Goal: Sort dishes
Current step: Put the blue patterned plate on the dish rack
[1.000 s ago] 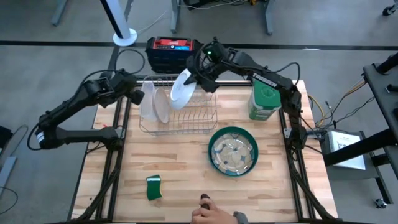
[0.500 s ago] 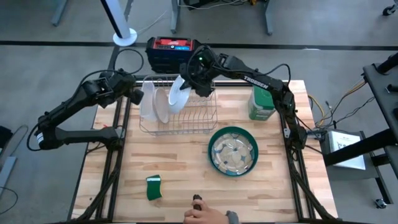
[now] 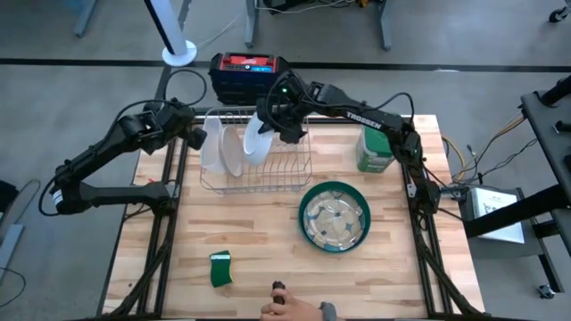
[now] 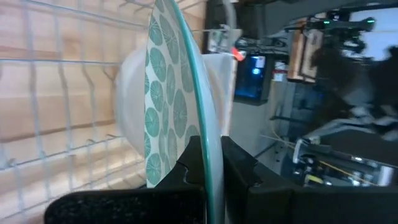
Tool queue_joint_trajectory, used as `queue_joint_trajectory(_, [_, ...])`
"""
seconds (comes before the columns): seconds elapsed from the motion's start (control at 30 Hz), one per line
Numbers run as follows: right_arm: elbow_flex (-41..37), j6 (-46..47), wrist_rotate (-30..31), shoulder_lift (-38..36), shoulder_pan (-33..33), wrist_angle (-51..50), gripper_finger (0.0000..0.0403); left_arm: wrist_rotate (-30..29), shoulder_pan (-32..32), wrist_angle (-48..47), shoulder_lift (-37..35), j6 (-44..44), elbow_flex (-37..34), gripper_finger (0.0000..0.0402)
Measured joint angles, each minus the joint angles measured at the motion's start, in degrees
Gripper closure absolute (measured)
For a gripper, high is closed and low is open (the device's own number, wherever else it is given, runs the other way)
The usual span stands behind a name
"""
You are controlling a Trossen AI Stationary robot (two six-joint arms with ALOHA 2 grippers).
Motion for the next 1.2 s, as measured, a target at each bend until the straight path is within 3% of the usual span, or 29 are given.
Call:
queue_joint_trajectory(0.83, [-4.57,-3.47,-1.05,0.0,0.37,4.06,0.0398,0.03,0.0,0.14,2.46,-0.2,-0.09,0.0401])
queue_joint_trajectory(1.2, [-4.64,-3.92,3.36,-1.2,0.31,4.17,0.0398,0.04,0.0,0.13,2.43,-0.19,-0.09,0.0401])
